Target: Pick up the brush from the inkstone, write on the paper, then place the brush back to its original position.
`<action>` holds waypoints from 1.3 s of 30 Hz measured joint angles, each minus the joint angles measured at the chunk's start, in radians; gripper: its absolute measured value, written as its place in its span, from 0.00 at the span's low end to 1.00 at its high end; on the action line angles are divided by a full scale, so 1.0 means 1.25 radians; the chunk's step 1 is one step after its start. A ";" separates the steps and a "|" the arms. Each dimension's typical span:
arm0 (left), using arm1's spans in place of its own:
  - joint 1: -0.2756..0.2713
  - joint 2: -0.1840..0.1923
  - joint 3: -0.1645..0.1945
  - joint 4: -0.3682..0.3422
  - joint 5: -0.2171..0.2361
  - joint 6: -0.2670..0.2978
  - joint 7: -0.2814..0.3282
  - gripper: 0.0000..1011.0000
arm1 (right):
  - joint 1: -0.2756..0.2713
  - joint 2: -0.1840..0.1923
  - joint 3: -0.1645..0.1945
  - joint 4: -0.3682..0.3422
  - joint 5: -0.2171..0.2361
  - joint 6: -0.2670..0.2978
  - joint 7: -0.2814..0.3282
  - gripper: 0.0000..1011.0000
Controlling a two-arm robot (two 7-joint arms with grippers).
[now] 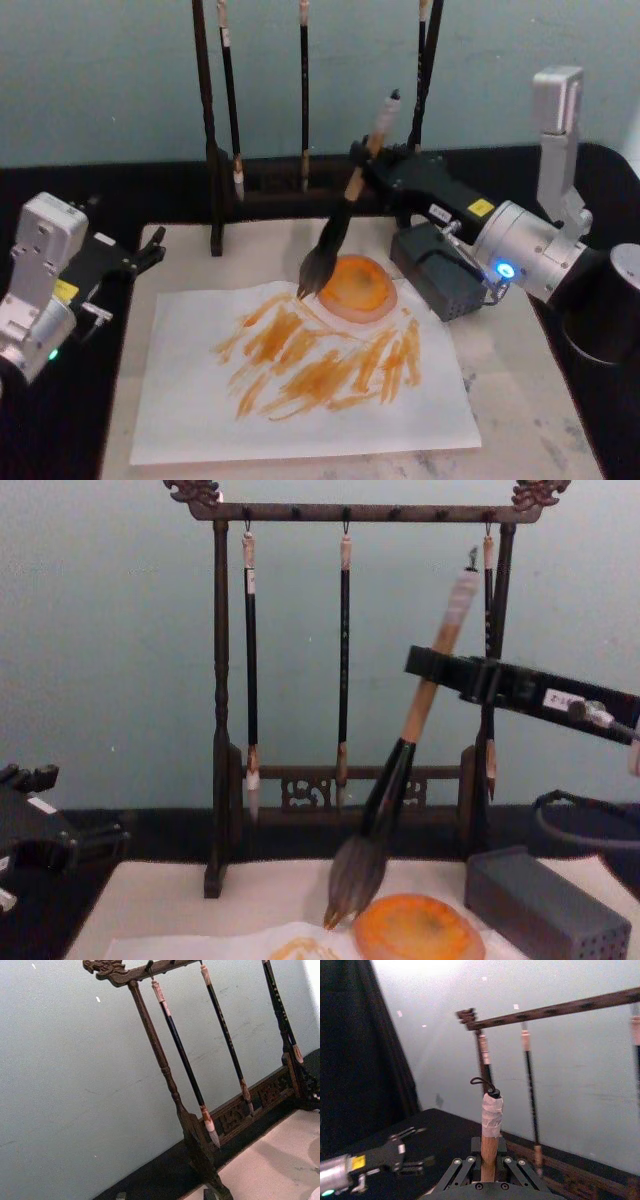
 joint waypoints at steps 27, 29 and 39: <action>0.000 0.000 0.000 0.000 0.000 0.000 0.000 0.99 | 0.002 -0.002 -0.078 -0.042 -0.082 0.005 0.107 0.16; 0.000 0.000 0.000 0.000 0.000 0.000 0.000 0.99 | 0.002 -0.004 -0.081 -0.042 -0.085 0.006 0.109 0.16; 0.000 0.000 0.000 0.000 0.000 0.000 0.000 0.99 | 0.006 -0.016 -0.098 -0.032 -0.095 0.011 0.118 0.16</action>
